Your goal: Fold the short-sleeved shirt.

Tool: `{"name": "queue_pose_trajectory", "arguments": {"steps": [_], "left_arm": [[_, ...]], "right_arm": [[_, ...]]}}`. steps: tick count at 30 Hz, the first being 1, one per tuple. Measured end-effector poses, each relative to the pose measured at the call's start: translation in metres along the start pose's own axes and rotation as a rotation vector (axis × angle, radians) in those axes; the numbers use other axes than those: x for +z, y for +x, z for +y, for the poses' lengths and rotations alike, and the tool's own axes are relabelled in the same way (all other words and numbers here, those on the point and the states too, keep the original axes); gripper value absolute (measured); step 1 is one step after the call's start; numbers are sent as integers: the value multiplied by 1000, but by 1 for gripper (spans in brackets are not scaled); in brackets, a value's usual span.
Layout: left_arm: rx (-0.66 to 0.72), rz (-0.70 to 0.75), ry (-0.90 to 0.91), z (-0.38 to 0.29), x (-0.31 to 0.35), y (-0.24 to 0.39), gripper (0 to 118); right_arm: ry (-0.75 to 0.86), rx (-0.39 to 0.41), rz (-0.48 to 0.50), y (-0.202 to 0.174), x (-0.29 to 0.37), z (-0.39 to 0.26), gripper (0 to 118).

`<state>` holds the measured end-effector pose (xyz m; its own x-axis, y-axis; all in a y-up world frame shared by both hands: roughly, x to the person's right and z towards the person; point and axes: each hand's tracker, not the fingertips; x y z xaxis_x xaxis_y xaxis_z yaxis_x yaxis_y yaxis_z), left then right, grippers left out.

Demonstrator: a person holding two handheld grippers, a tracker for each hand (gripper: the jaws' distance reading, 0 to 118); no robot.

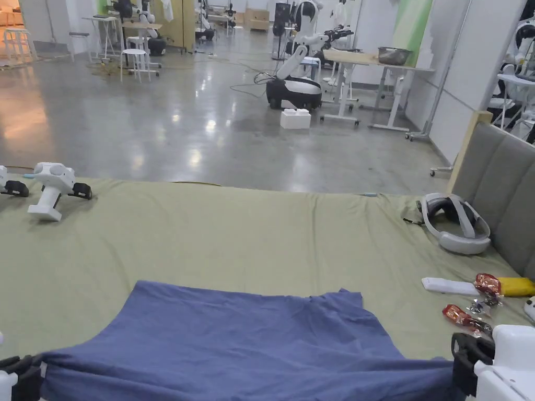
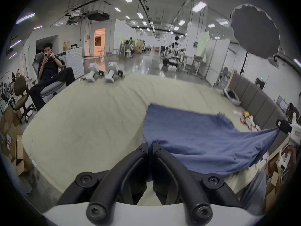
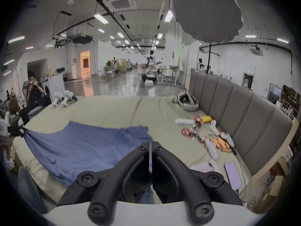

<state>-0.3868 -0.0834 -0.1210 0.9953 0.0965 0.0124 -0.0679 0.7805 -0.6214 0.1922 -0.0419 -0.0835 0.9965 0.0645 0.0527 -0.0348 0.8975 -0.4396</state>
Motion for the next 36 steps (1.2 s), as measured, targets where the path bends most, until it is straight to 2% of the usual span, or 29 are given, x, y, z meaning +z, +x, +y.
{"name": "queue_pose_trajectory", "arguments": {"steps": [8, 13, 14, 15, 16, 17, 18, 20, 21, 22, 23, 27, 32, 33, 35, 36], "left_arm": [[-13, 13, -221, -68, -48, 9, 7], [4, 14, -279, -79, -65, 10, 7], [8, 21, -281, -80, -68, 5, 8], [10, 40, -278, -78, -69, 5, 9], [10, 70, -270, -75, -70, 4, 15], [7, 89, -261, -71, -70, 3, 26], [5, 97, -245, -67, -62, 9, 26], [4, 110, -208, -58, -60, 9, 35], [-2, 103, -183, -52, -59, 10, 53], [-10, 97, -146, -47, -57, 12, 63], [-24, 89, -105, -41, -54, 15, 66], [-96, 74, 55, -15, -45, 39, 66], [-156, 21, 262, 17, -29, 86, 63], [-163, 21, 297, 22, -27, 94, 53], [-177, 43, 358, 31, -30, 108, 23], [-174, 81, 380, 35, -29, 116, 22]], "right_arm": [[-233, 18, -14, -1, -34, -74, 5], [-286, 12, -34, -5, -50, -91, 5], [-287, 10, -41, -6, -51, -91, 7], [-284, 10, -52, -4, -51, -91, 18], [-282, 13, -60, -4, -52, -90, 34], [-273, 17, -60, -5, -51, -86, 50], [-259, 21, -59, -7, -51, -82, 50], [-233, 28, -35, -11, -52, -72, 56], [-209, 32, -26, -15, -52, -66, 58], [-188, 41, -20, -19, -52, -61, 59], [-161, 53, -8, -24, -55, -53, 59], [9, 87, 24, -54, -57, -24, 59], [219, 54, 44, -96, -58, 8, 58], [258, 51, 48, -104, -57, 13, 55], [303, 54, 41, -121, -59, 22, 44], [310, 57, 50, -128, -60, 26, 27]]}}
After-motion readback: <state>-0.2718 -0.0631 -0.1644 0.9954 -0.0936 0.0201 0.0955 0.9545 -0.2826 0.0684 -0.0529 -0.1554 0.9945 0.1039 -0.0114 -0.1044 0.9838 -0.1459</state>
